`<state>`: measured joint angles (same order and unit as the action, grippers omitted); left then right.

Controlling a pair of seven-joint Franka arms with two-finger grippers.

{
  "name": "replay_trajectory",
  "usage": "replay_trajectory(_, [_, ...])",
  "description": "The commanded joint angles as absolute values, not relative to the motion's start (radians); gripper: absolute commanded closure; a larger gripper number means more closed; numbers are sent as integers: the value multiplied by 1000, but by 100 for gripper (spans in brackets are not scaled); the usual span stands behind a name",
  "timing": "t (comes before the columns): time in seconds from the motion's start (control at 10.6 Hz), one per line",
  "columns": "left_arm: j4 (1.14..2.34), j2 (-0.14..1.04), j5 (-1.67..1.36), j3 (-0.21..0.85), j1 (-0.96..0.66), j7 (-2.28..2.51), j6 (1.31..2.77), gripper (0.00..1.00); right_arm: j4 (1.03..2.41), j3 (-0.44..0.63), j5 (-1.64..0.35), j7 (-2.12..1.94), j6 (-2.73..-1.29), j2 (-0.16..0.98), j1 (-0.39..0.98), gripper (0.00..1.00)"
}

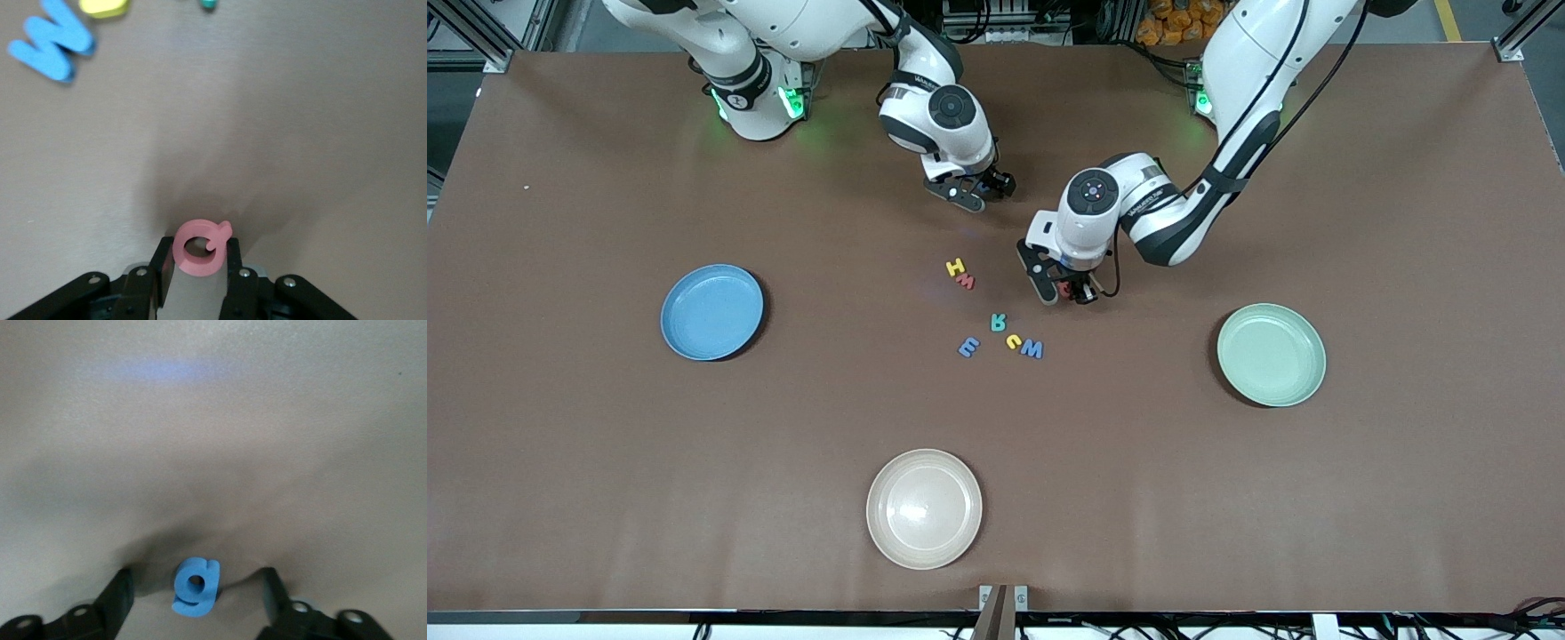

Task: Sort upper and lower case letters into plates
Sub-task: 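Carry the pink q onto the green plate and open the left gripper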

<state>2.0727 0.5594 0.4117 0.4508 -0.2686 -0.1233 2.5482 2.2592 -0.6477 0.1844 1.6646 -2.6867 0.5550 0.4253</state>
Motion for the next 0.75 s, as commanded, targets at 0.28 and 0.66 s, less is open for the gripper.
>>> replay_trajectory(0.28, [1992,388,378,576,56,-262,2228,100,2253,-640,219,1712,-2698,568,440,66])
replay_trajectory(0.66, [1867,406,327,607,286,-298,2017,100,2252,-641,218,1726,-2695,558,437,97])
